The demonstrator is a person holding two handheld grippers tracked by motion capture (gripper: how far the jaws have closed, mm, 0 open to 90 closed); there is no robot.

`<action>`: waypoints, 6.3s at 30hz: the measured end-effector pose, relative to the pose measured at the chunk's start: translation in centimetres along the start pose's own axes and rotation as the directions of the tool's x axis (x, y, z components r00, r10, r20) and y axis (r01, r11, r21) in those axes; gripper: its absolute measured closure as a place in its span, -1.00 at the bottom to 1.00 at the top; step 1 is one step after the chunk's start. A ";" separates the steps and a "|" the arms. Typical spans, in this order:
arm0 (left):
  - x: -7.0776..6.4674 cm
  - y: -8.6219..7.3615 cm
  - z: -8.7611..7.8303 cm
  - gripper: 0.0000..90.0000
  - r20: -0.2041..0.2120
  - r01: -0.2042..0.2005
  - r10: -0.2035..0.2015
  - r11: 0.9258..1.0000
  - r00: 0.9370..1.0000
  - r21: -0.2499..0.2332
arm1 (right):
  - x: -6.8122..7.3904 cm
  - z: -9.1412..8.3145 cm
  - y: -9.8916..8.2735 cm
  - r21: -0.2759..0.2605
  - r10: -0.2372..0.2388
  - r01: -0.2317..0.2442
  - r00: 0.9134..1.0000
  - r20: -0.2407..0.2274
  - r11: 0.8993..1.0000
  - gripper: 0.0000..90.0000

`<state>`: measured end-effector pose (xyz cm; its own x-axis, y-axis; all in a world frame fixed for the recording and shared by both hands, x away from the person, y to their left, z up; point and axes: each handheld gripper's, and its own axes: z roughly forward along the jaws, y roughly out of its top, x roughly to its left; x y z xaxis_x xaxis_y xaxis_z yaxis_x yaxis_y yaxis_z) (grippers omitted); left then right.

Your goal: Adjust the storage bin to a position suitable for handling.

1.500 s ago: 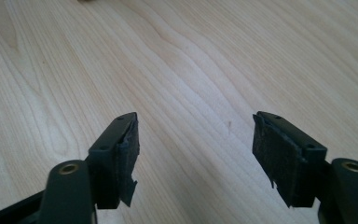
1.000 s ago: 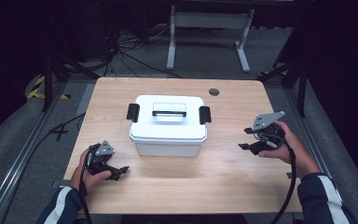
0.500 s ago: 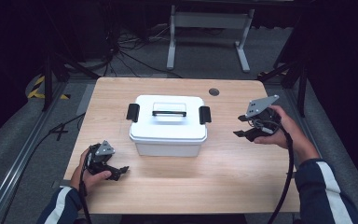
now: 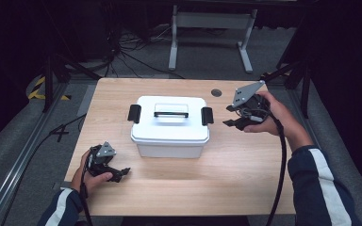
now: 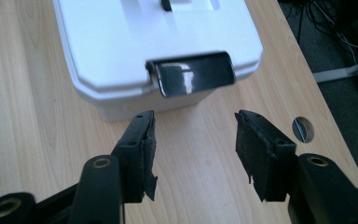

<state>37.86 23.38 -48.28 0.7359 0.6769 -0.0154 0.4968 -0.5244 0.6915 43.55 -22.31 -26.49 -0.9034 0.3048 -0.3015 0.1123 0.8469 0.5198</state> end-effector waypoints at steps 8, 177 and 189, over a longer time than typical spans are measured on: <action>0.0 0.0 0.0 -0.99 0.000 0.000 0.000 1.000 1.000 0.000 | -0.1 0.9 2.8 0.020 -0.048 0.049 0.999 -0.014 0.999 0.12; 0.0 0.0 0.0 -0.99 0.001 0.000 0.000 1.000 1.000 0.003 | -2.3 -0.8 -12.1 0.035 0.118 -0.123 0.985 0.127 0.992 0.88; 0.0 -0.1 -0.1 -0.99 -0.001 -0.001 0.001 1.000 1.000 0.004 | -2.3 3.1 -13.9 0.050 0.165 -0.170 0.981 0.101 0.984 0.88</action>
<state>37.78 23.44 -48.26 0.7360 0.6769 -0.0133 0.4974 -0.5273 0.6889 45.36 -33.44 -35.48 -0.8262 0.4824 -0.2908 0.2851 0.8034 0.5227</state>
